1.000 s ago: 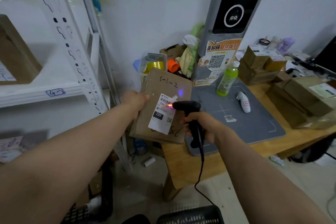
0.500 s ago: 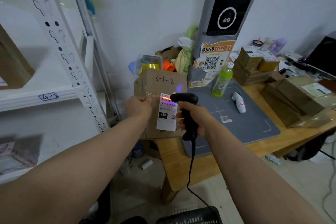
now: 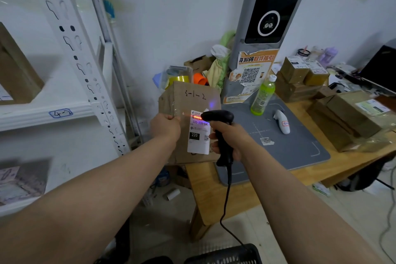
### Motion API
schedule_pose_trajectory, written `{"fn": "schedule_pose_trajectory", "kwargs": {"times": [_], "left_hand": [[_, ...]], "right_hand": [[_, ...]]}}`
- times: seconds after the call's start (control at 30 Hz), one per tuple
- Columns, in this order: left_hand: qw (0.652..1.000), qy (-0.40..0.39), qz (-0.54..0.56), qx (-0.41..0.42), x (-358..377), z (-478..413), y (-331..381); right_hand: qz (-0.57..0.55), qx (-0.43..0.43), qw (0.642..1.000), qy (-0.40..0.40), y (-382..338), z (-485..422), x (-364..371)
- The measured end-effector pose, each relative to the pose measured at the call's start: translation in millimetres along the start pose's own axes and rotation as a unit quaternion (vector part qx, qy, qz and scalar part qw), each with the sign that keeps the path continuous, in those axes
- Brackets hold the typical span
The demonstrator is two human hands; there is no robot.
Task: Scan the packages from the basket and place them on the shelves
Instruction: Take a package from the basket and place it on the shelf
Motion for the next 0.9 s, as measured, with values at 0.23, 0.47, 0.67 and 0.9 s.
{"fn": "schedule_pose_trajectory", "kwargs": {"times": [0.23,0.47,0.67,0.9], "left_hand": [[1.000,-0.004,0.006,-0.011,-2,-3,-4],[0.998,-0.010,0.043,-0.047,-8,-12,-15],[0.995,-0.006,0.064,-0.073,-16,-22,-28],[0.993,-0.002,0.071,-0.096,-23,-30,-40]], "right_hand": [[-0.013,0.007,1.000,0.004,1,1,-7],[-0.073,0.066,0.992,0.083,41,-27,-43],[0.082,0.129,0.975,0.162,111,-56,-70],[0.275,0.094,0.948,0.129,144,-69,-49]]}}
Point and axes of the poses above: each hand's wrist, its own z-axis away from the middle knuckle, its own x-axis out of the palm, y = z × x, the point moved 10 cm from there along -z, towards the middle knuckle, and after that the axes turned 13 degrees about y, right-handed, at the moved point
